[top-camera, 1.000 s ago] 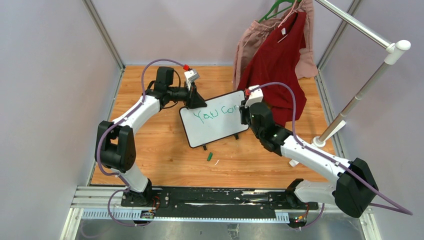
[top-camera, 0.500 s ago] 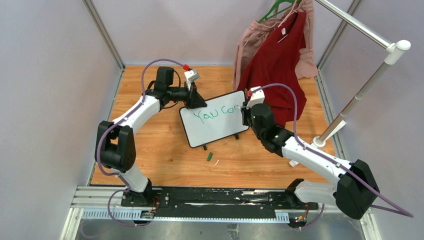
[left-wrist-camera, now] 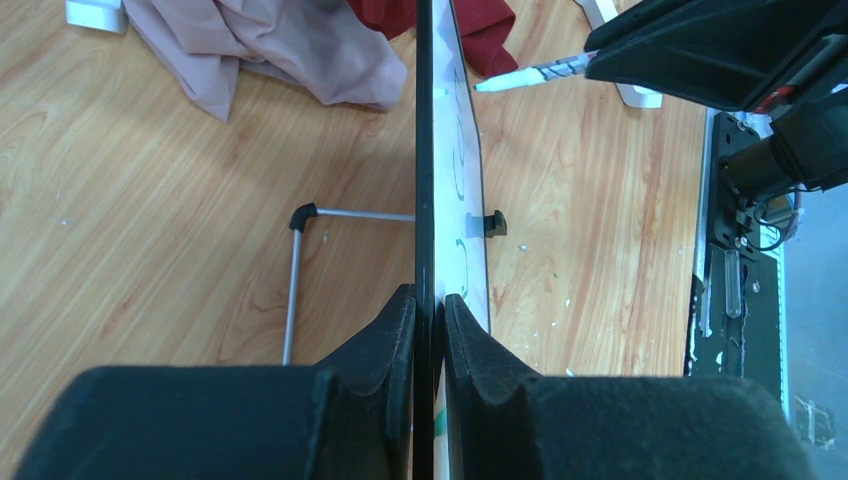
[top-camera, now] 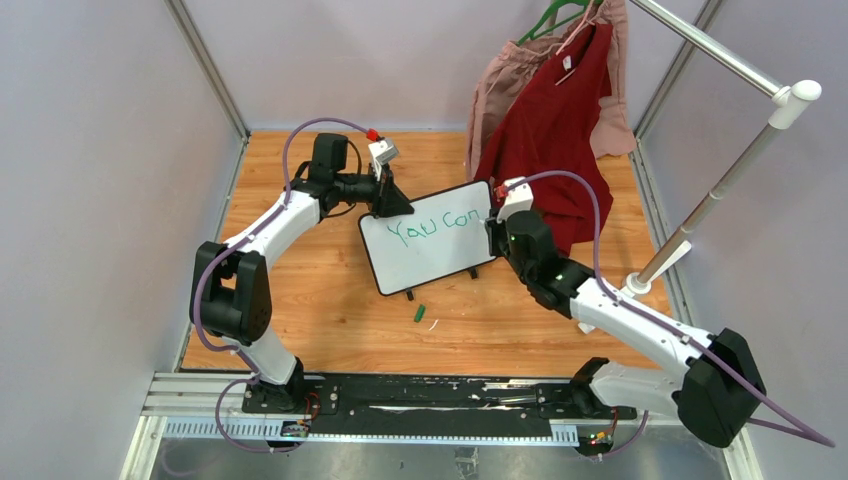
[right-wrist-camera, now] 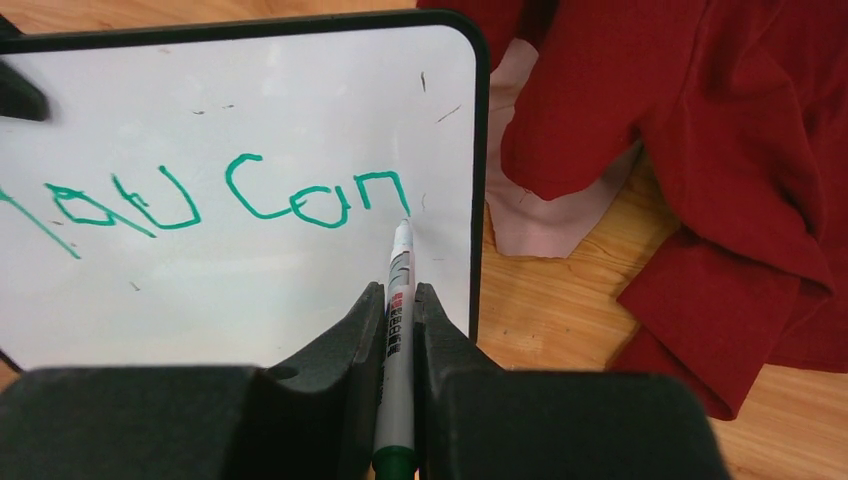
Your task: Write a sentence on the whiteboard
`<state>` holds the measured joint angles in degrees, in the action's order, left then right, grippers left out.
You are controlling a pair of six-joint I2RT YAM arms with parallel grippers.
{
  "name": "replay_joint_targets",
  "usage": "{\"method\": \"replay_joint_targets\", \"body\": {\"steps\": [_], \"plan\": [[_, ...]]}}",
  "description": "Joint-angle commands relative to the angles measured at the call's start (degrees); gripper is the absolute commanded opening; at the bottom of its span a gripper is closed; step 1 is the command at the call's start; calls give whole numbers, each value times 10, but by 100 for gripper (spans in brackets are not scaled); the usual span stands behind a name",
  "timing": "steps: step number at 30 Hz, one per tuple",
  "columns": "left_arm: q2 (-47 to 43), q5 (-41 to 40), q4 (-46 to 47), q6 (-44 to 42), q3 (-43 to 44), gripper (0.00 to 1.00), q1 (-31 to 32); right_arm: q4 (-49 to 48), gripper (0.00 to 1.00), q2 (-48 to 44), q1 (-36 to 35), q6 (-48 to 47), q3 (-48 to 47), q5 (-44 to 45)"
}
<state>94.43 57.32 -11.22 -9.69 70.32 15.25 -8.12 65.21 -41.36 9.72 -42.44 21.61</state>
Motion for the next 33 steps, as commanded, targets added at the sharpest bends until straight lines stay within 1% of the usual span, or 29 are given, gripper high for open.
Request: {"method": "replay_joint_targets", "body": {"steps": [1,6,10,15,20,24,26,33], "plan": [[-12,-12,20,-13,-10,0,4,10,0,-49,-7,0,-3,-16],[-12,-17,20,-14,-10,0,4,0,0,-78,-46,-10,4,-36],[-11,-22,19,-15,-11,0,4,-58,0,-75,-116,-51,33,-25],[-11,-23,18,-16,-11,0,4,-124,0,-20,-196,-83,49,-9],[-11,-25,18,-16,-12,0,4,-161,0,56,-250,-95,27,0],[-12,-27,18,-16,-12,0,4,-180,0,97,-267,-95,10,-1],[-12,-27,18,-16,-12,0,4,-188,0,114,-273,-114,3,4],[-10,-27,19,-15,-12,0,4,-232,0,146,-283,-126,0,55]]}}
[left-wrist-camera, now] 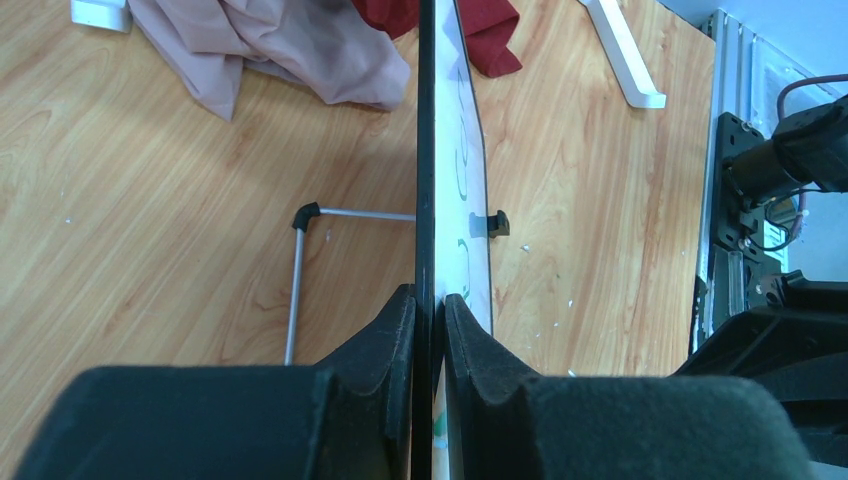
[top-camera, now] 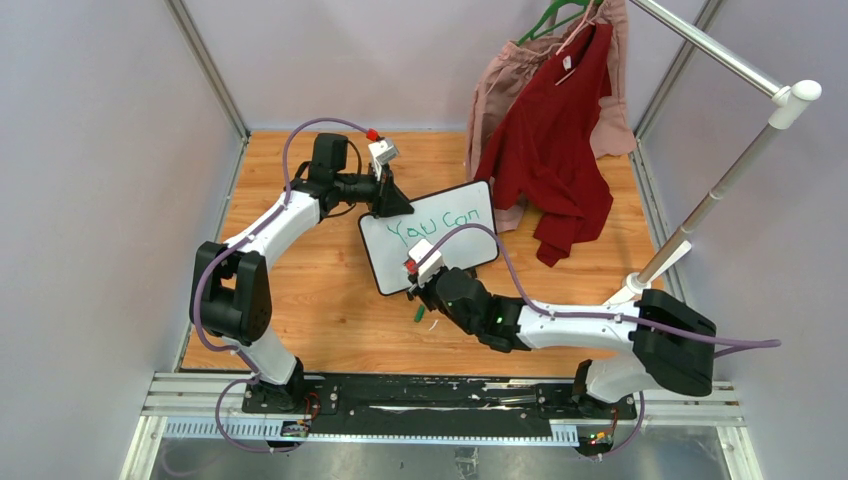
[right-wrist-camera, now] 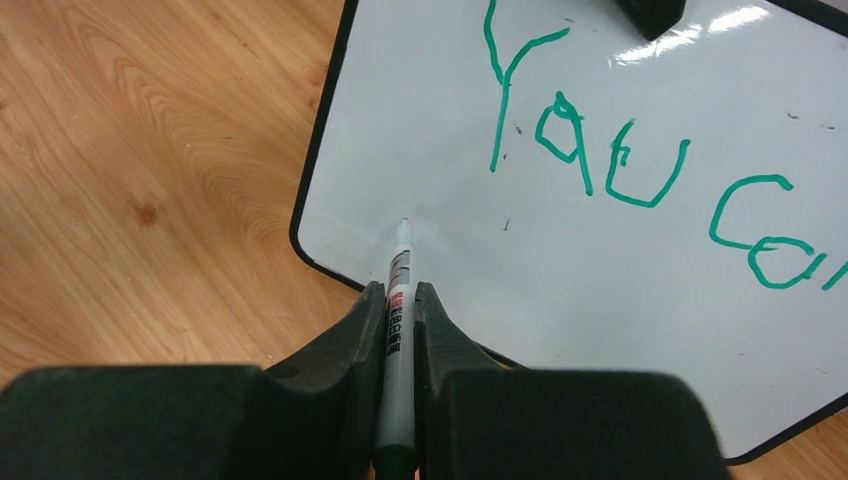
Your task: Write a sentence on the whiteboard
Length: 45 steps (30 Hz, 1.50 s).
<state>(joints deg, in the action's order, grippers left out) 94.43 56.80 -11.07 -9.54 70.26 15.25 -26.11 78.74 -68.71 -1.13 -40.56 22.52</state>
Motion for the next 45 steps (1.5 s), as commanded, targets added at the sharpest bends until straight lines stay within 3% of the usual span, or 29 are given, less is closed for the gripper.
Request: {"method": "replay_joint_targets", "body": {"steps": [1,45], "plan": [[-10,-21,18,-16,-11,0,4,-55,0,15,-10,-19,-21,52],[-15,-21,25,-8,-13,0,4,-2,0,62,-2,28,-48,71]]}}
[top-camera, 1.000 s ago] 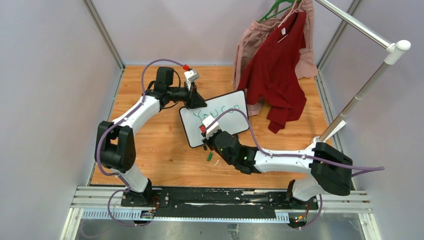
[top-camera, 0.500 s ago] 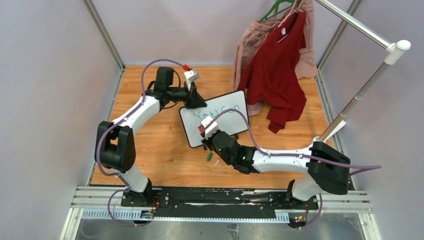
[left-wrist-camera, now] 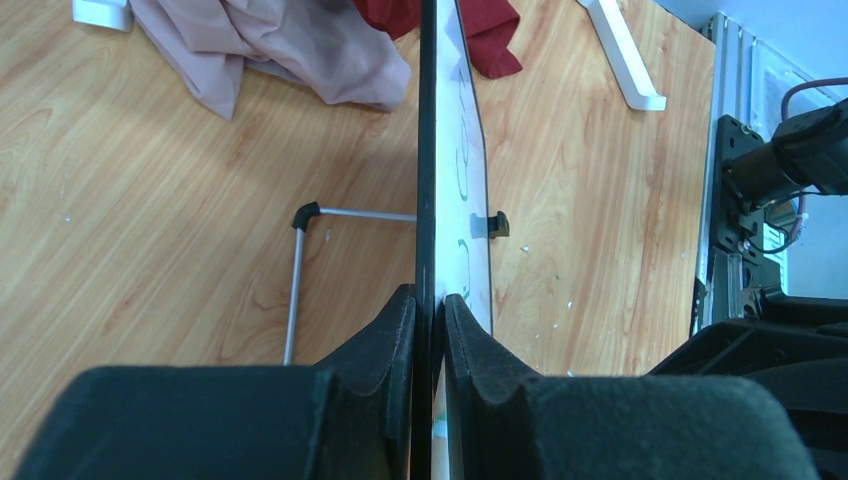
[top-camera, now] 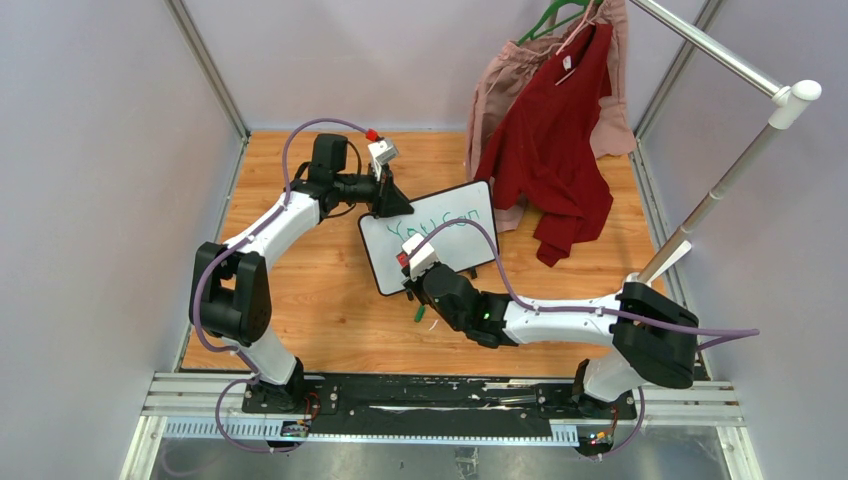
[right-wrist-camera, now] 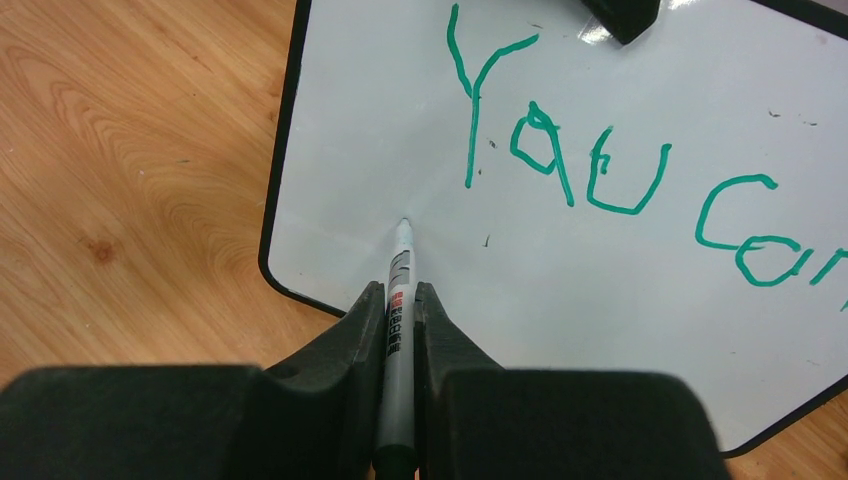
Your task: Write a sentence on the whiteboard
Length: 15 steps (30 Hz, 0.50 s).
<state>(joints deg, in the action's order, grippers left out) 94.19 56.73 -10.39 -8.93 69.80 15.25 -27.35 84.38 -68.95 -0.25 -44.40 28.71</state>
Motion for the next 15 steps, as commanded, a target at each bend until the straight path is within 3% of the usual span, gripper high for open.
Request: {"method": "replay_joint_targets", "body": {"steps": [1,15], "plan": [[-12,-20,19,-14,-8,0,4,12,0,5,0,21,-9,8],[-13,-19,21,-12,-8,0,4,35,0,-4,0,50,11,-3]]}}
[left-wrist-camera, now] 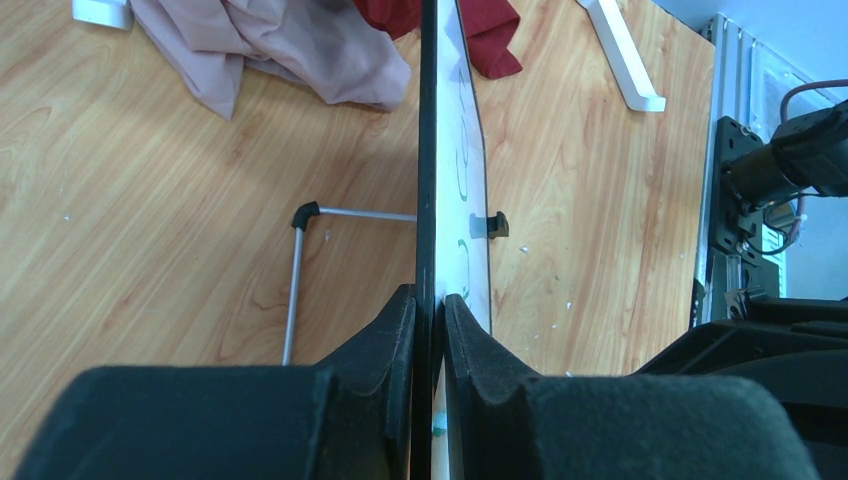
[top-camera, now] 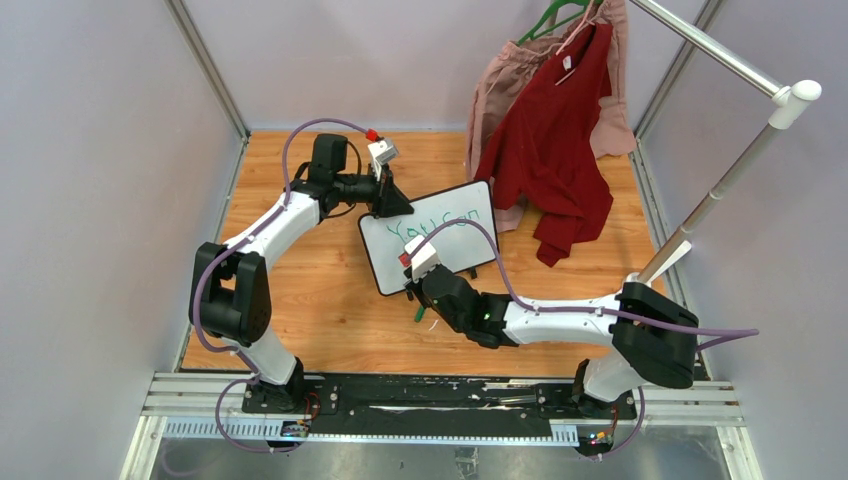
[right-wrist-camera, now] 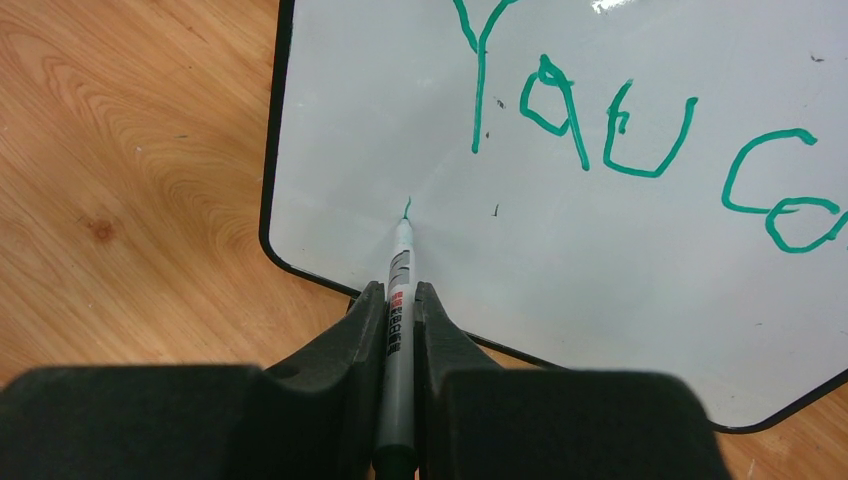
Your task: Write a sentence on the whiteboard
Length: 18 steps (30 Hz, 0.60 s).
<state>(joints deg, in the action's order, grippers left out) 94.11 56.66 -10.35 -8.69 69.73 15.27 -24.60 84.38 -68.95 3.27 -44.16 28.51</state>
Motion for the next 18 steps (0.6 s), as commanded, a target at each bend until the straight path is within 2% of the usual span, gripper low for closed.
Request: {"method": "replay_joint_targets", "body": {"steps": [1,18], "plan": [[-12,-18,21,-14,-8,0,4,8,0,-4,0,13,7,-1],[-16,-19,23,-13,-9,0,5,34,0,-1,-1,39,17,-12]]}}
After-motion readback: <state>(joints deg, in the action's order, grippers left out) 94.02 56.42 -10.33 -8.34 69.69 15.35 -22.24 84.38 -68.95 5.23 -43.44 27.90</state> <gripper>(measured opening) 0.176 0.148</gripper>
